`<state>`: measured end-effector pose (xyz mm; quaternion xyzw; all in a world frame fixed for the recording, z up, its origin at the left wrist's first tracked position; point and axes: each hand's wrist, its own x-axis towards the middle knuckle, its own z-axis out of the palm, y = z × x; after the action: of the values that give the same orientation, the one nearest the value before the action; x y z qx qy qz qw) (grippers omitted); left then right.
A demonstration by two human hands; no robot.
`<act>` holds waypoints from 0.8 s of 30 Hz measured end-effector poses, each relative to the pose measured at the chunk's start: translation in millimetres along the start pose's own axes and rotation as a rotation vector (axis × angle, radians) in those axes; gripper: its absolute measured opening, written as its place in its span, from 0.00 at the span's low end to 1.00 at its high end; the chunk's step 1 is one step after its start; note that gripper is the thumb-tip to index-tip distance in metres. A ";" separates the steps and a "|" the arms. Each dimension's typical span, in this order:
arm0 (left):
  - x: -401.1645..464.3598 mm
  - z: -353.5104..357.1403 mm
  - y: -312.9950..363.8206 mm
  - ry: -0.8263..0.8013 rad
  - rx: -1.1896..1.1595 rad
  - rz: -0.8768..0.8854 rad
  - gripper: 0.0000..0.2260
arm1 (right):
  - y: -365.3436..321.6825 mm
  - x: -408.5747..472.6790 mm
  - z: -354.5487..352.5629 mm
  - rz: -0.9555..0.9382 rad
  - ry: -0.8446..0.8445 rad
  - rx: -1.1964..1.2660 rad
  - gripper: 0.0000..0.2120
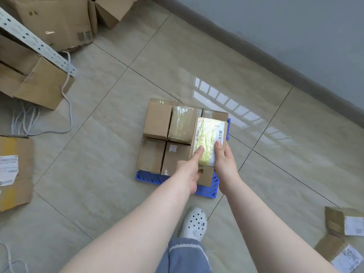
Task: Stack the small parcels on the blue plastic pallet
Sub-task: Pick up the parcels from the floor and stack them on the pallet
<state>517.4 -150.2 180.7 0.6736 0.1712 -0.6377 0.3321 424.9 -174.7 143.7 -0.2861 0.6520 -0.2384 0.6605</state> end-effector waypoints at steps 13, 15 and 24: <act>105.7 31.1 31.6 -0.008 -0.112 -0.018 0.25 | 29.9 124.1 6.1 0.034 0.063 -0.082 0.32; 110.1 31.0 33.6 0.006 -0.102 -0.035 0.26 | 31.5 129.9 6.5 0.028 0.052 -0.106 0.28; 120.6 34.2 37.8 0.055 -0.051 -0.055 0.27 | 37.2 145.2 8.7 0.036 0.057 -0.157 0.44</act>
<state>532.0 -223.4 73.2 0.6772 0.2149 -0.6234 0.3265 436.7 -247.1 12.8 -0.3184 0.6923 -0.1824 0.6214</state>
